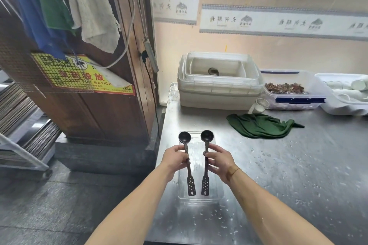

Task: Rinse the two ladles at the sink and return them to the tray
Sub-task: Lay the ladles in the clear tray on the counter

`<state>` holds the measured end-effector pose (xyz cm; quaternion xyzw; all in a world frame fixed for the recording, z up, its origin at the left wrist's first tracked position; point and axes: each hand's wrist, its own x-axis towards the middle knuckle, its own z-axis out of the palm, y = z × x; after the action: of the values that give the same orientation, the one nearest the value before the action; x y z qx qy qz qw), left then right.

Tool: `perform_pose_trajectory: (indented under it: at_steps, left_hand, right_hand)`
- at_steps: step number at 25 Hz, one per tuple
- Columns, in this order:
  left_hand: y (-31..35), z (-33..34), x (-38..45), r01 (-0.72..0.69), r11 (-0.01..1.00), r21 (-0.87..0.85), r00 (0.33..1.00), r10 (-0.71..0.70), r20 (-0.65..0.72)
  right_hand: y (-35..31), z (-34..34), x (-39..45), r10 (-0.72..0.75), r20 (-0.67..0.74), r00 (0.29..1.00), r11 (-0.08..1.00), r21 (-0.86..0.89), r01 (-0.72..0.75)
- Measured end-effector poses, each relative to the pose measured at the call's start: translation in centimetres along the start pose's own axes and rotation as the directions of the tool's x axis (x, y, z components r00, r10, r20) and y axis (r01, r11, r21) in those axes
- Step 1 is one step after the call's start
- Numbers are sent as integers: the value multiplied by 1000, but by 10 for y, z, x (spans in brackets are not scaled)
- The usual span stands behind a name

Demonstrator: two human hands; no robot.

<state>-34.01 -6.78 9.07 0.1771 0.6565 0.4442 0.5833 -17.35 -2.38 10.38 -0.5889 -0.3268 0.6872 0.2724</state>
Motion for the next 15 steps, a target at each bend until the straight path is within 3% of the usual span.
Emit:
perform_pose_trajectory:
  at_steps: [10,15]
  left_hand:
    - [-8,44,43,126,988,86,979,-110,-173]
    - [-17,66,52,225,973,-42,945,-229,-235]
  right_hand:
    - [9,16,62,65,-162,985,986,-142,-88]
    - [27,24,80,154,-211,965,986,-24,-162]
